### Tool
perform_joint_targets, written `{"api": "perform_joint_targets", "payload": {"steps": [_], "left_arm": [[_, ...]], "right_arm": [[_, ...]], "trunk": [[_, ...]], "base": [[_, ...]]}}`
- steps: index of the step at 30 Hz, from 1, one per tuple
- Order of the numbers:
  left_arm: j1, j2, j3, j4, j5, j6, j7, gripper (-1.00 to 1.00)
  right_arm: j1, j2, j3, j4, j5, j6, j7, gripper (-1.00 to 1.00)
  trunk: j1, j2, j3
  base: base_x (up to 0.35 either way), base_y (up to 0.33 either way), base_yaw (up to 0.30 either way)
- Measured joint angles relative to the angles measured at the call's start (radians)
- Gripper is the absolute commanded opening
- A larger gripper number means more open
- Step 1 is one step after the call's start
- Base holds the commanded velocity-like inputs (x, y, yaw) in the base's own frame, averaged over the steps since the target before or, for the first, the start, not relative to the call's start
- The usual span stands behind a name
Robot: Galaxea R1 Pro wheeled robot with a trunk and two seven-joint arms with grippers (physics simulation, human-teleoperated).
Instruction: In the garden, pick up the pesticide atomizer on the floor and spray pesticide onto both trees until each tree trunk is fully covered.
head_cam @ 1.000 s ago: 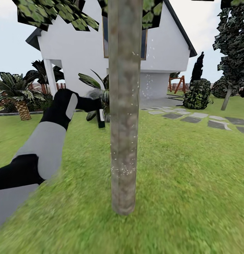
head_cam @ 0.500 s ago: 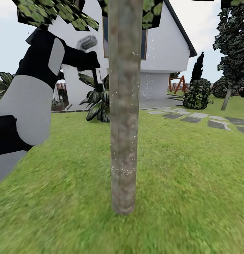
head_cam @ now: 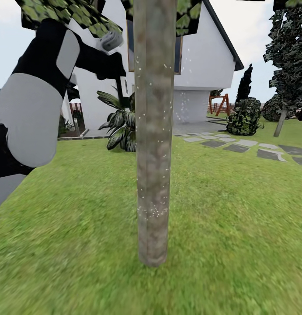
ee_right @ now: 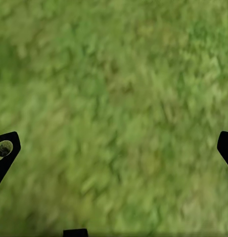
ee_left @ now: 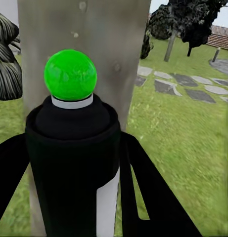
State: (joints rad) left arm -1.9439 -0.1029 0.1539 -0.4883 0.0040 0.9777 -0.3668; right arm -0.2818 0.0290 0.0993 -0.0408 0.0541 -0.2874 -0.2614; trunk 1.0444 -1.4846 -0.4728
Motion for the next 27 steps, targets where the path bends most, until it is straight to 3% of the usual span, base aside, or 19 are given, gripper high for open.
{"api": "perform_joint_targets", "payload": {"steps": [1, 4, 6, 17, 21, 23, 27], "left_arm": [[0.000, -0.003, 0.004, 0.008, 0.001, 0.000, 0.000, -1.00], [0.000, -0.055, 0.012, 0.052, 0.005, -0.001, 0.001, -1.00], [0.000, -0.070, 0.013, 0.065, 0.002, -0.002, 0.003, -1.00], [0.000, -0.071, 0.017, 0.037, -0.002, -0.003, 0.003, -1.00], [0.000, -0.071, 0.021, 0.146, -0.004, -0.016, 0.005, -1.00], [0.000, -0.071, 0.021, 0.245, -0.008, -0.080, 0.024, -1.00], [-0.001, -0.040, 0.014, 0.322, -0.011, -0.151, 0.151, -1.00]], "right_arm": [[0.000, 0.000, 0.000, 0.000, 0.000, 0.000, 0.000, 1.00], [0.000, 0.000, 0.000, 0.000, 0.000, 0.000, 0.000, 1.00], [0.000, 0.000, 0.000, 0.000, 0.000, 0.000, 0.000, 1.00], [0.000, 0.000, 0.001, 0.000, 0.000, 0.000, 0.000, 1.00], [0.000, 0.000, 0.001, 0.000, 0.000, 0.000, 0.000, 1.00], [0.000, 0.000, 0.001, 0.000, 0.000, 0.001, 0.000, 1.00], [0.000, 0.000, 0.001, 0.000, 0.000, 0.001, 0.000, 1.00]], "trunk": [[0.000, 0.000, 0.000], [0.000, 0.000, 0.000], [0.000, 0.000, 0.000], [0.000, 0.000, 0.000], [0.000, 0.000, 0.000], [0.000, 0.000, 0.000], [0.000, 0.000, 0.000]], "base": [[0.000, 0.000, 0.000], [0.000, 0.000, 0.000], [0.000, 0.000, 0.000], [0.000, 0.000, 0.000], [0.000, 0.000, 0.000], [0.000, 0.000, 0.000], [0.000, 0.000, 0.000]]}}
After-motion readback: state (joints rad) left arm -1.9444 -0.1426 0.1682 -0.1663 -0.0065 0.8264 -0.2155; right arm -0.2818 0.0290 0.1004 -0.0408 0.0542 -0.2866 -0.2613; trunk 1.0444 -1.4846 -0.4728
